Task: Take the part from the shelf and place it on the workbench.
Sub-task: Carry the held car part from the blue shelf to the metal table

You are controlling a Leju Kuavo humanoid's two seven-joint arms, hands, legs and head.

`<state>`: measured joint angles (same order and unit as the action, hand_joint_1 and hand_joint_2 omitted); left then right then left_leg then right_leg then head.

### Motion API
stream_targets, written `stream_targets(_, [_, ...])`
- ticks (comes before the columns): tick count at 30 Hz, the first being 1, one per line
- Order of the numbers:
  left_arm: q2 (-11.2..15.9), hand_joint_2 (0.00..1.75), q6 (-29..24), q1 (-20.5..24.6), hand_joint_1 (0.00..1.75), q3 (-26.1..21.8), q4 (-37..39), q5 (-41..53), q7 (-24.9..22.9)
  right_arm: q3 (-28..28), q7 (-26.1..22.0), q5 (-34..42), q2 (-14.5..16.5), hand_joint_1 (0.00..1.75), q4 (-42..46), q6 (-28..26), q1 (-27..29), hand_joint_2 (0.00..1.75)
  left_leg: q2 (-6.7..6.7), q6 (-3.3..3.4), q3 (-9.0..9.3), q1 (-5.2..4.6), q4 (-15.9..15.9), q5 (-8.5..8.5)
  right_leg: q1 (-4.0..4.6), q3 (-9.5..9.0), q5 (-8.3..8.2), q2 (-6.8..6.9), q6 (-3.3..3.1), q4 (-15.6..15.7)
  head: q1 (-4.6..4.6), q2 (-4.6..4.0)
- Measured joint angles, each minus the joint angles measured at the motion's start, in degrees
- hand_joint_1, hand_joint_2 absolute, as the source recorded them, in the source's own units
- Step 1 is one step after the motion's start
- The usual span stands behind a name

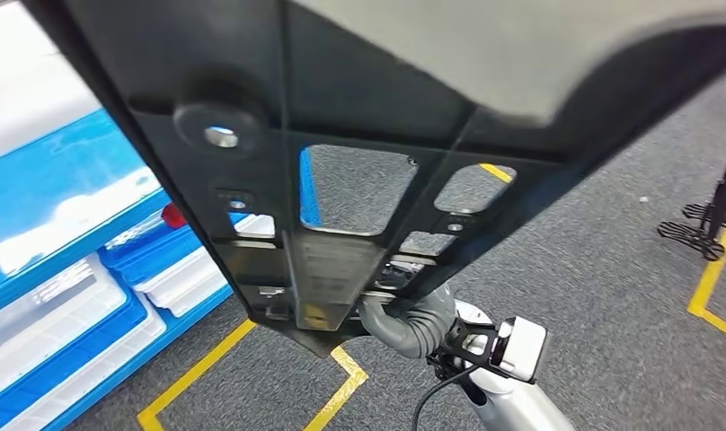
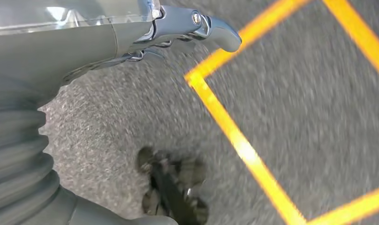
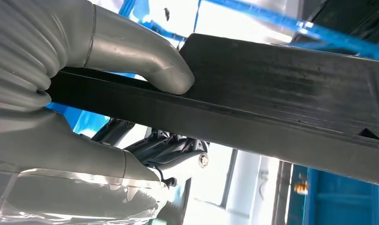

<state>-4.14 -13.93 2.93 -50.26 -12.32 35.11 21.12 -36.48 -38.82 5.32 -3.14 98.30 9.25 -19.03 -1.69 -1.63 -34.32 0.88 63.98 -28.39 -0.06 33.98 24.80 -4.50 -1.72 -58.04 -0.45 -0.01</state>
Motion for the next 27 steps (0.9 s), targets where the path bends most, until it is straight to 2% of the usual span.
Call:
stream_targets(1, [-0.03, 1.75, 0.27, 0.01, 0.0, 0.0, 0.01, -0.04, -0.28, 0.1, -0.31, -0.01, -0.25, 1.75, 0.12, -0.12, 0.07, 1.75, -1.24, 0.17, 1.45, 0.06, -3.33, 1.18, -0.04, 0.22, -0.03, -0.73, 0.29, -0.19, 0.01, 0.0])
stream_targets(2, [-0.07, 1.75, 0.41, 0.02, 0.0, 0.01, 0.01, -0.19, -0.48, 0.21, -0.51, 0.04, -0.46, 1.75, 0.22, -0.15, 0.1, 1.75, -2.21, 0.34, 2.24, 0.06, -5.28, 1.62, -0.15, 0.52, -0.13, -1.39, 0.65, -0.31, 0.02, 0.0])
stream_targets(3, [-0.1, 1.75, 0.51, 0.06, 0.0, 0.01, 0.02, -0.34, -0.62, 0.33, -0.59, 0.09, -0.63, 1.75, 0.28, -0.1, 0.11, 1.75, -2.54, 0.52, 2.43, -0.01, -5.87, 1.45, -0.29, 0.85, -0.33, -2.05, 1.08, -0.32, 0.01, 0.0])
stream_targets(4, [-0.16, 1.75, 0.6, 0.14, 0.0, 0.0, 0.02, -0.44, -0.69, 0.46, -0.48, 0.14, -0.78, 1.75, 0.33, -0.02, 0.11, 1.75, -2.02, 0.76, 2.5, -0.07, -6.19, 1.58, -0.44, 1.1, -0.56, -2.75, 1.51, -0.22, 0.0, 0.01])
stream_targets(5, [-0.25, 1.75, 0.73, 0.27, 0.0, 0.0, 0.02, -0.48, -0.75, 0.59, -0.28, 0.17, -0.92, 1.75, 0.35, 0.07, 0.09, 1.75, -1.35, 1.11, 2.56, -0.01, -6.45, 1.81, -0.5, 1.24, -0.63, -2.88, 1.85, -0.2, 0.01, 0.01])
stream_targets(7, [-0.4, 1.75, 0.89, 0.48, 0.0, -0.01, 0.02, -0.51, -0.71, 0.78, 0.29, 0.19, -1.18, 1.75, 0.35, 0.21, -0.25, 1.75, 0.05, 1.91, 2.83, 0.19, -7.18, 2.28, -0.25, 2.21, 0.67, -0.67, 2.35, -2.08, 0.36, 0.01])
stream_targets(9, [-0.45, 1.75, 1.05, 0.47, 0.0, -0.01, 0.02, -0.56, -0.49, 0.81, 0.86, 0.22, -1.3, 1.75, 0.27, 0.42, -0.68, 1.75, 1.51, 2.36, 2.89, 0.05, -7.44, 2.43, -0.23, 5.37, 4.15, 2.69, 2.68, -8.67, 0.71, 0.01])
stream_targets(11, [-0.49, 1.75, 1.33, 0.37, 0.0, -0.01, 0.02, -0.57, -0.3, 0.81, 1.29, 0.23, -1.37, 1.75, -0.04, 0.7, -0.82, 1.75, 3.05, 2.47, 2.78, -0.15, -7.37, 2.38, -0.53, 8.77, 6.75, 3.83, 2.99, -15.78, 0.75, 0.01])
stream_targets(12, [-0.52, 1.75, 1.6, 0.37, 0.0, -0.01, 0.02, -0.51, -0.25, 0.81, 1.46, 0.22, -1.42, 1.75, -0.29, 0.78, -0.84, 1.75, 3.78, 2.48, 2.76, -0.19, -7.33, 2.33, -0.64, 9.13, 6.56, 4.03, 3.08, -16.65, 0.75, 0.01])
stream_targets(13, [-0.57, 1.75, 1.94, 0.42, 0.0, -0.01, 0.02, -0.43, -0.21, 0.81, 1.61, 0.2, -1.49, 1.75, -0.57, 0.82, -0.89, 1.75, 4.44, 2.44, 2.75, -0.22, -7.29, 2.29, -0.73, 8.34, 5.47, 4.27, 3.11, -15.31, 0.76, 0.01])
stream_targets(14, [-0.63, 1.75, 2.3, 0.5, 0.0, -0.01, 0.02, -0.32, -0.17, 0.81, 1.71, 0.17, -1.55, 1.75, -0.86, 0.82, -0.99, 1.75, 5.03, 2.35, 2.8, -0.23, -7.25, 2.22, -0.73, 6.26, 3.63, 4.81, 3.03, -11.59, 0.77, 0.01])
stream_targets(15, [-0.69, 1.75, 2.64, 0.57, 0.0, -0.01, 0.02, -0.19, -0.13, 0.81, 1.79, 0.15, -1.59, 1.75, -1.13, 0.79, -1.17, 1.75, 5.57, 2.21, 2.87, -0.29, -7.2, 2.12, -0.61, 3.76, 2.08, 5.99, 2.82, -7.0, 0.76, 0.01])
stream_targets(17, [-0.8, 1.75, 2.97, 0.63, 0.0, -0.01, 0.02, 0.07, -0.08, 0.81, 1.82, 0.13, -1.64, 1.75, -1.58, 0.69, -1.62, 1.75, 6.49, 1.71, 2.97, -0.55, -7.05, 1.89, -0.14, 0.43, 0.39, 7.63, 2.14, -0.65, 0.7, 0.01])
stream_targets(18, [-0.83, 1.75, 3.0, 0.62, 0.0, -0.01, 0.02, 0.17, -0.09, 0.82, 1.81, 0.14, -1.67, 1.75, -1.79, 0.62, -1.81, 1.75, 6.92, 1.41, 3.01, -0.66, -7.01, 1.82, 0.1, 0.1, 0.43, 7.84, 1.78, 0.25, 0.66, 0.01])
stream_targets(20, [-0.86, 1.75, 2.97, 0.67, 0.0, -0.01, 0.02, 0.22, -0.1, 0.85, 1.78, 0.18, -1.75, 1.75, -2.21, 0.45, -2.0, 1.75, 7.69, 0.73, 3.1, -0.68, -7.06, 1.69, 0.15, 0.25, 0.16, 6.59, 1.12, 0.4, 0.64, 0.01])
stream_targets(21, [-0.86, 1.75, 2.96, 0.71, 0.0, -0.01, 0.02, 0.22, -0.09, 0.87, 1.74, 0.23, -1.8, 1.75, -2.41, 0.39, -2.07, 1.75, 7.27, 0.41, 3.04, -0.57, -6.75, 1.32, 0.03, 0.2, -0.02, 6.05, 0.79, 0.65, 0.62, 0.0])
stream_targets(23, [-0.86, 1.75, 3.08, 0.68, 0.0, -0.01, 0.02, 0.21, -0.08, 0.92, 1.65, 0.41, -1.85, 1.75, -2.78, 0.3, -2.42, 1.75, 4.83, -0.12, 1.55, -0.31, -3.18, -1.12, -0.32, 0.07, -0.4, 4.96, 0.18, 1.1, 0.46, 0.0])
stream_targets(24, [-0.86, 1.75, 3.13, 0.58, 0.0, 0.0, 0.02, 0.19, -0.23, 0.95, 1.62, 0.61, -1.88, 1.75, -2.98, 0.35, -2.61, 1.75, 3.41, -0.3, -0.06, -0.21, 0.5, -3.09, -0.31, 0.11, -0.47, 4.4, 0.02, 1.13, 0.37, 0.0])
stream_targets(25, [-0.87, 1.75, 3.16, 0.44, 0.0, 0.0, 0.02, 0.17, -0.5, 0.97, 1.62, 0.85, -1.91, 1.75, -3.2, 0.47, -2.75, 1.75, 2.63, -0.41, -2.01, -0.19, 4.74, -4.98, -0.27, 0.17, -0.5, 3.73, -0.09, 1.1, 0.27, 0.01])
stream_targets(26, [-0.87, 1.75, 3.14, 0.29, 0.0, 0.0, 0.02, 0.12, -0.88, 0.99, 1.62, 1.13, -1.96, 1.75, -3.42, 0.68, -2.79, 1.75, 2.33, -0.49, -3.68, -0.18, 8.21, -6.11, -0.22, 0.2, -0.52, 3.0, -0.11, 1.06, 0.22, 0.0])
stream_targets(27, [-0.87, 1.75, 3.1, 0.19, 0.0, -0.01, 0.02, 0.03, -1.31, 1.04, 1.65, 1.43, -2.03, 1.75, -3.65, 0.94, -2.82, 1.75, 2.22, -0.5, -4.58, -0.18, 9.93, -6.17, -0.18, 0.21, -0.52, 2.25, -0.12, 0.99, 0.22, 0.0])
